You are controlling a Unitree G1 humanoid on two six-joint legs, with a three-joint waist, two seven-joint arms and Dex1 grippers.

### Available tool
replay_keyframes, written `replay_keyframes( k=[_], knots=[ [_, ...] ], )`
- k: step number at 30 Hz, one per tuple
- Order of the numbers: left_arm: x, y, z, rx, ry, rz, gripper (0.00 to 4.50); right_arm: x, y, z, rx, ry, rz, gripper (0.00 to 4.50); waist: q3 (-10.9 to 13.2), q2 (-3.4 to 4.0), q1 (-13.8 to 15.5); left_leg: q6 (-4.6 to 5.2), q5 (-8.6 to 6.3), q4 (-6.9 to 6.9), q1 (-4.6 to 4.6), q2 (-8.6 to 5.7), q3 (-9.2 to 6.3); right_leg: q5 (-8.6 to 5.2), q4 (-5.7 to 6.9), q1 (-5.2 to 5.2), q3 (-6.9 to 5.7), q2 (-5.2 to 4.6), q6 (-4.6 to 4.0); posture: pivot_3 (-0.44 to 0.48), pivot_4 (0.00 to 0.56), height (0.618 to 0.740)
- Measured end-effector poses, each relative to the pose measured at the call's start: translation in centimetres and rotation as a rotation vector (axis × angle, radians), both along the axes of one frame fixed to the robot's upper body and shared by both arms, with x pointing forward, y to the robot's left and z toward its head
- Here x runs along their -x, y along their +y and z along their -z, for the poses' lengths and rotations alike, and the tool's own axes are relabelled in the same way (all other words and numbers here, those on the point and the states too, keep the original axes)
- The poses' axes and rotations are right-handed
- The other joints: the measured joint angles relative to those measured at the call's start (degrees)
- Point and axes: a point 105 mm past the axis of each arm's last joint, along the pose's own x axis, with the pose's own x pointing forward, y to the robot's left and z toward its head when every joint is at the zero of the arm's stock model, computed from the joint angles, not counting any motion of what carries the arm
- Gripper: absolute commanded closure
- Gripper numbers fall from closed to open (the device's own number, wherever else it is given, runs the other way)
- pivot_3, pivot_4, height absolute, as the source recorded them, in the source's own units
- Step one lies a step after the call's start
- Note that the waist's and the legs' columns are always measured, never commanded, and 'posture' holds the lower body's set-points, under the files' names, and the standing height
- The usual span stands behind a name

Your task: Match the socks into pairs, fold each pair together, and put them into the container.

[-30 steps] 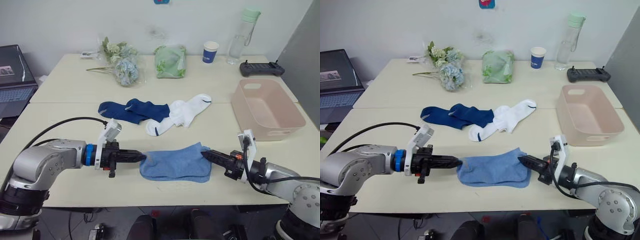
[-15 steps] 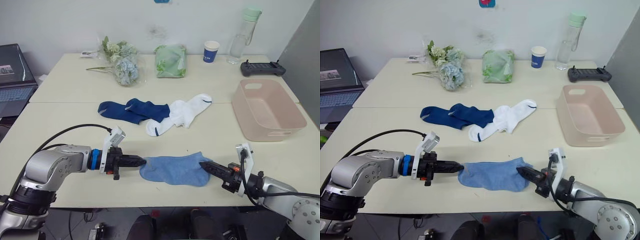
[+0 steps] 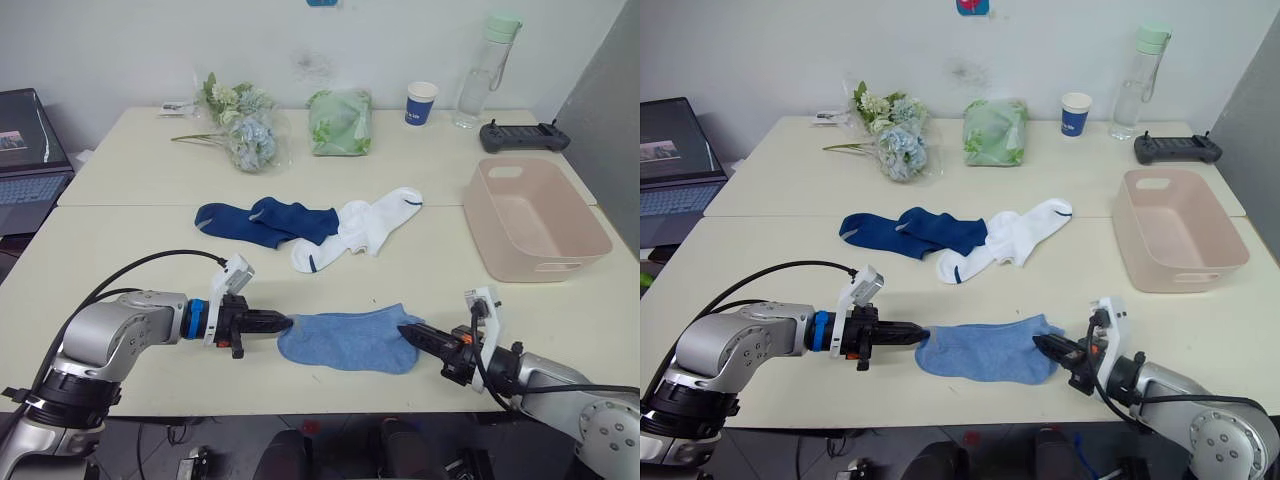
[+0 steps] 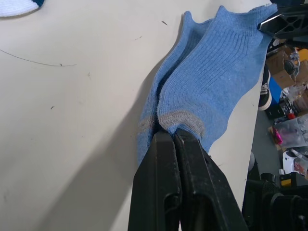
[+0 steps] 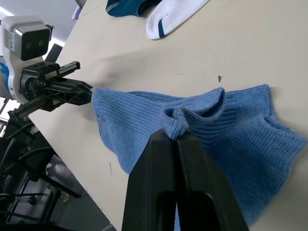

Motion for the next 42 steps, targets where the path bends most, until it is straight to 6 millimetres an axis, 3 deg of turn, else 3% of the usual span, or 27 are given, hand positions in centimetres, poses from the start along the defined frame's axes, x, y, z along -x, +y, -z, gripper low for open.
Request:
replay_keyframes(
  k=[13, 30, 36, 42],
  knots=[
    [0.2, 0.0, 1.1, -0.008, 0.016, -0.026, 4.50, -1.9, -0.9, 1.2, 0.057, -0.015, 0.048, 4.45, 0.00, -0.01, 0.04, 0.00, 0.00, 0.01, -0.01, -0.01, 0.00, 0.00, 0.00, 0.01, 0.00, -0.01, 0.00, 0.000, 0.150, 0.740],
    [-0.7, -0.4, 1.2, -0.021, -0.039, -0.054, 4.50, -1.7, -0.9, 3.0, 0.103, 0.035, 0.037, 4.45, -0.01, -0.02, 0.05, 0.00, 0.00, 0.04, 0.00, 0.00, 0.00, 0.00, 0.03, 0.02, 0.00, -0.01, -0.01, 0.000, 0.150, 0.740],
    [-0.8, -0.2, 1.6, -0.039, -0.035, -0.055, 2.99, -1.8, -1.2, 2.8, 0.105, 0.029, 0.045, 2.78, -0.01, -0.02, 0.06, 0.00, 0.00, 0.04, 0.00, -0.01, 0.00, 0.00, 0.03, 0.03, -0.01, -0.01, -0.01, 0.000, 0.150, 0.740],
    [-0.9, 0.6, 1.3, -0.056, -0.057, -0.068, 1.02, -2.4, -3.4, 1.9, 0.165, -0.018, 0.092, 0.59, -0.01, -0.02, 0.07, 0.00, 0.00, 0.05, -0.01, -0.02, 0.02, 0.00, 0.02, 0.03, 0.00, -0.01, 0.00, 0.000, 0.150, 0.740]
  ],
)
